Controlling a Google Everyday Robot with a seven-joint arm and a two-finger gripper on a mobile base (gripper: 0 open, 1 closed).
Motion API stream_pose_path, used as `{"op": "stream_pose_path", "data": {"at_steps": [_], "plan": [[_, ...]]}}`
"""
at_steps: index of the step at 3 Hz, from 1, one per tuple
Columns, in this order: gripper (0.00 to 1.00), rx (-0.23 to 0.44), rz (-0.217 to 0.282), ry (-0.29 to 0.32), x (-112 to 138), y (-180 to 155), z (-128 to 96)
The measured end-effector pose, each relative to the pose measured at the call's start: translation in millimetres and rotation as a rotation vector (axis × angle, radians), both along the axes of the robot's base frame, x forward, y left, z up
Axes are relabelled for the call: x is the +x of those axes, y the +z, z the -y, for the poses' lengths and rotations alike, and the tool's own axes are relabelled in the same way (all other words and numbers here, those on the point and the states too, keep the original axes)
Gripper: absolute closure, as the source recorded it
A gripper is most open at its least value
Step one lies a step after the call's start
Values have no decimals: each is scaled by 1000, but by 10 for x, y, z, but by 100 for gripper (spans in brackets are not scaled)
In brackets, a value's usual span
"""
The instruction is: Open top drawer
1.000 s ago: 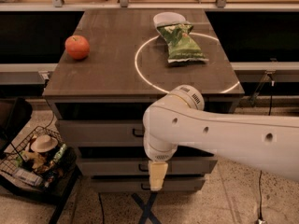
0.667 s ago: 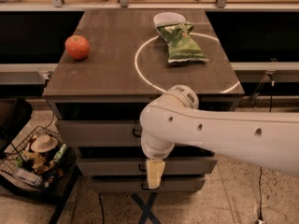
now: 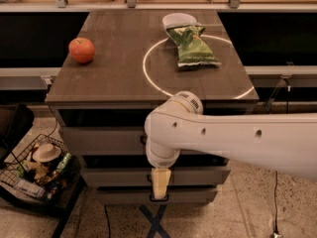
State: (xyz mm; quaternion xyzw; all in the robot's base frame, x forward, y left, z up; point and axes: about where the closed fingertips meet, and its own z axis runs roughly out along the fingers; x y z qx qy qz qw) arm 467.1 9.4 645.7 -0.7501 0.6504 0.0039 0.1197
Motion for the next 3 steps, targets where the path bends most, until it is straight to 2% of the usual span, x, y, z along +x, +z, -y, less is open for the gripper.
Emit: {"op": "stream_pose_path", "data": {"at_steps": [1, 3], "plan": [[18, 0, -15, 17, 32, -110, -42], [64, -1, -14, 18, 24, -104, -41]]}}
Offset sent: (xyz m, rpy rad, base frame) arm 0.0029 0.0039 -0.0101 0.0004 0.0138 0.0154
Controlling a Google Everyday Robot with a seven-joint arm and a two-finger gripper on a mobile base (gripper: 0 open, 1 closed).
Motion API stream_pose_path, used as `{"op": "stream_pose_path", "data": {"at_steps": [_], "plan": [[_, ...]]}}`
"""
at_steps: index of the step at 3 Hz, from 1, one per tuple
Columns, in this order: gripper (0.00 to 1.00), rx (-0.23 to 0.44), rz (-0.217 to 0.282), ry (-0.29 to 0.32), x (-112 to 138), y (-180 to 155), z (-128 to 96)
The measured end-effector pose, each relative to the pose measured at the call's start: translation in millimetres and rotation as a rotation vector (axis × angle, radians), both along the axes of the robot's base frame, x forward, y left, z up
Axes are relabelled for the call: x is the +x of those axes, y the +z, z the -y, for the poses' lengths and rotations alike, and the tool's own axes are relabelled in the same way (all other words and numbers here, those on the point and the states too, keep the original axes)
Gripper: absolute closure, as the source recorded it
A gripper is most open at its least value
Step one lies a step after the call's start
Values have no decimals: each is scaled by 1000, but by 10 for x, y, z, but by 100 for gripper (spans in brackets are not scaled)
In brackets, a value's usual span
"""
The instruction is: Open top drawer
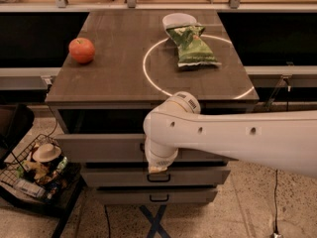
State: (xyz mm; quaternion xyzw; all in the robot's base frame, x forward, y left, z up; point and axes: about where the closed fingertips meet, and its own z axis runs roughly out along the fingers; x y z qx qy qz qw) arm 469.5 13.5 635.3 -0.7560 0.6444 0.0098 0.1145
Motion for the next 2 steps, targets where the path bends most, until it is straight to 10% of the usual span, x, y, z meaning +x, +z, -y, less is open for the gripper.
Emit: {"op": "stream_pose_path", "data": {"at_steps": [1, 2], "plan": [[96, 0, 0, 0, -2, 8, 0], [100, 0, 0, 0, -6, 8, 1]]}}
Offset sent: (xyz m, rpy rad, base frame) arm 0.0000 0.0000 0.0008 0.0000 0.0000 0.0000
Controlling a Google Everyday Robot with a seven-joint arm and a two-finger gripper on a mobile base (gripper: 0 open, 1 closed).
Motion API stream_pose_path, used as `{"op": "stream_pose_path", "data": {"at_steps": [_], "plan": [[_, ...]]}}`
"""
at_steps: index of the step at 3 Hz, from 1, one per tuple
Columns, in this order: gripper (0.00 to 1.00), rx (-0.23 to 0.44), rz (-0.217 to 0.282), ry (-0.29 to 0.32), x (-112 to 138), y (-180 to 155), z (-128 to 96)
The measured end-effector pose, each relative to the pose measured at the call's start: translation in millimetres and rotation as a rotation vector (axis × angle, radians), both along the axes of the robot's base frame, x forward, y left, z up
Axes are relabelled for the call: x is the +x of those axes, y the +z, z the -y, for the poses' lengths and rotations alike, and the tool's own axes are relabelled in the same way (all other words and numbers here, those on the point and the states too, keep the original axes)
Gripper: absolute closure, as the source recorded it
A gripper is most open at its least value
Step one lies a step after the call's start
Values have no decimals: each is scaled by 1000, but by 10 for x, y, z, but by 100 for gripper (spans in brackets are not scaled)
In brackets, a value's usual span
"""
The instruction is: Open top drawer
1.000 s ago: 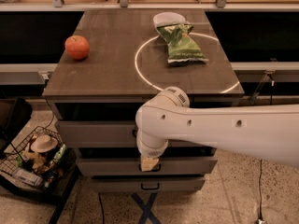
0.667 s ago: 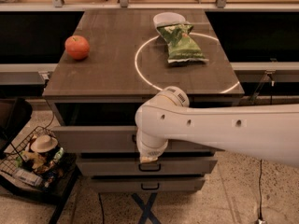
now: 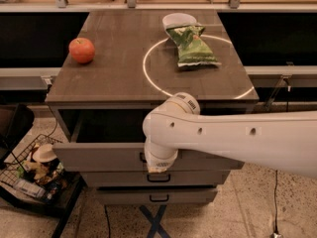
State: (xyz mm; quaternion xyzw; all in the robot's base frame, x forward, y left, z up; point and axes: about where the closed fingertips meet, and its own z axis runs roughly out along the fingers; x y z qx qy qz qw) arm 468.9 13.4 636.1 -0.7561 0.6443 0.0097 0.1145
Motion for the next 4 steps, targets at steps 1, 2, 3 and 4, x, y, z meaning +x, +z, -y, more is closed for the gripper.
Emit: {"op": "stream_pose_path", "data": {"at_steps": [1, 2, 3, 4], "plan": [[100, 0, 0, 0, -1, 1, 0], [100, 4, 13, -16, -177, 110, 80], [100, -6, 22, -27, -469, 287, 199], [100, -6, 22, -27, -471, 264, 199]]}}
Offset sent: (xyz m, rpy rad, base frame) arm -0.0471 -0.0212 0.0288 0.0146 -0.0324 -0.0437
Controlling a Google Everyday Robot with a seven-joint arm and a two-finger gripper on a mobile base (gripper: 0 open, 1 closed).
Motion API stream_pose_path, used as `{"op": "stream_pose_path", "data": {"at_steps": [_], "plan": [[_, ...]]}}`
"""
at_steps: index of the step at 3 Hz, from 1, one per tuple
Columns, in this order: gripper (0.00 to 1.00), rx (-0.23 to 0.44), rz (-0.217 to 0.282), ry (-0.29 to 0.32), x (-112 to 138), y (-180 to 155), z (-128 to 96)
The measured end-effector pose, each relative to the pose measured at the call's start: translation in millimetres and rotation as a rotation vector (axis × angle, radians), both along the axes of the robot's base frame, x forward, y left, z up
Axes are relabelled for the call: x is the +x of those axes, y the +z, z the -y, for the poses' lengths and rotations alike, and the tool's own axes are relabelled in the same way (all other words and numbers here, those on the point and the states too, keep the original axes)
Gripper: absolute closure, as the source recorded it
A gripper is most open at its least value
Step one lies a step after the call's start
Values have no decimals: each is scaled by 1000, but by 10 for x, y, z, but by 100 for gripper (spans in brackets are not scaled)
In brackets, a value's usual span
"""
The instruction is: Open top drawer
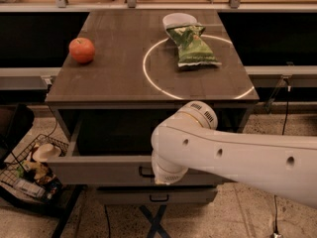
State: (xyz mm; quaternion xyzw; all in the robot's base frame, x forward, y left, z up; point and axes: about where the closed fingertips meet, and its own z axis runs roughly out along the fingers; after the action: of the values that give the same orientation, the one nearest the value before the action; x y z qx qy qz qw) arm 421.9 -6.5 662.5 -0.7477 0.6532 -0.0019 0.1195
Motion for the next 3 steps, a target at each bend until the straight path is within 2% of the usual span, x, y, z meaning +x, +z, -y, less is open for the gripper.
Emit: {"op": "stream_pose_path", "data": {"at_steps": [3], "plan": [[100, -21, 21, -3, -22, 142, 65]]}}
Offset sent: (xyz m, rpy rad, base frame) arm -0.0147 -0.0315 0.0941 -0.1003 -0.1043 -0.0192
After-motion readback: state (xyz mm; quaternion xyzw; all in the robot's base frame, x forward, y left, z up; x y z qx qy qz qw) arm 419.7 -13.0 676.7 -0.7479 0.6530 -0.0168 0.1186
